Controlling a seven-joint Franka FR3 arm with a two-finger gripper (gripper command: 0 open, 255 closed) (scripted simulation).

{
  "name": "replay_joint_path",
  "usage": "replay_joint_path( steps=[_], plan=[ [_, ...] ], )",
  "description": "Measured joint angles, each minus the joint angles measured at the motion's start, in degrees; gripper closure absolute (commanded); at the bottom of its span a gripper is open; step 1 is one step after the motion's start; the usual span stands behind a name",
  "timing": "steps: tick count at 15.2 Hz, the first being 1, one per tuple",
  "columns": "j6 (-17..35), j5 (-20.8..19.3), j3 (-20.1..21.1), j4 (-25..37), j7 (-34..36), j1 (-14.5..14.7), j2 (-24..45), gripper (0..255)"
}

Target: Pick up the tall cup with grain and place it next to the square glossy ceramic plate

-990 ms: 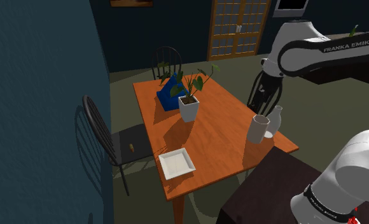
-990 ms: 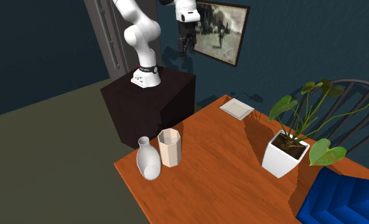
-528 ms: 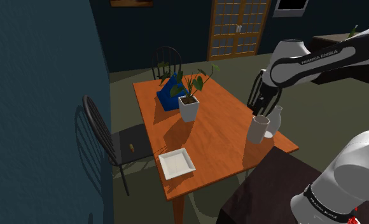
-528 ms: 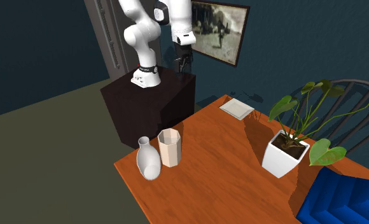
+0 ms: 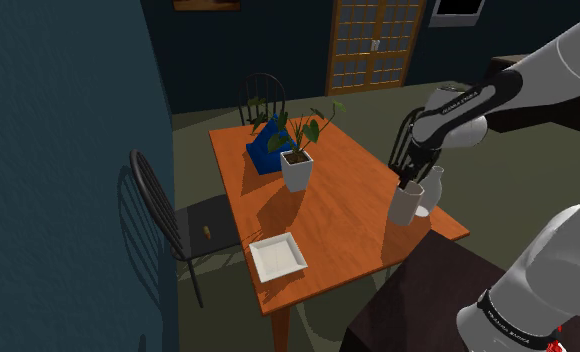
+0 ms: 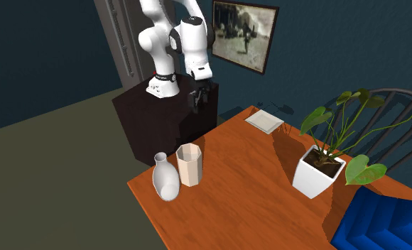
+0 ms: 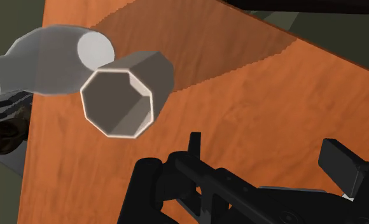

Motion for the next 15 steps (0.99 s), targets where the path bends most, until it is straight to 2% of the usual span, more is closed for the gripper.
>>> replay_joint_path(
  steps=[3, 5, 8, 10, 12, 15],
  plan=[
    [3.7, 7.26, -1.8, 3.04, -7.56, 0.66, 7.82, 0],
    [5.97, 13.46, -1.82, 5.14, -13.84, -0.25, 13.3, 0],
    [7.06, 21.57, 0.1, 9.91, -22.24, -3.67, 20.76, 0],
    [8.41, 26.72, 2.62, 12.91, -27.65, -7.15, 26.02, 0],
    [8.53, 29.37, 4.32, 15.91, -30.59, -9.64, 29.67, 0],
    [9.57, 31.58, 6.06, 17.43, -32.6, -11.39, 32.44, 0]
  ],
)
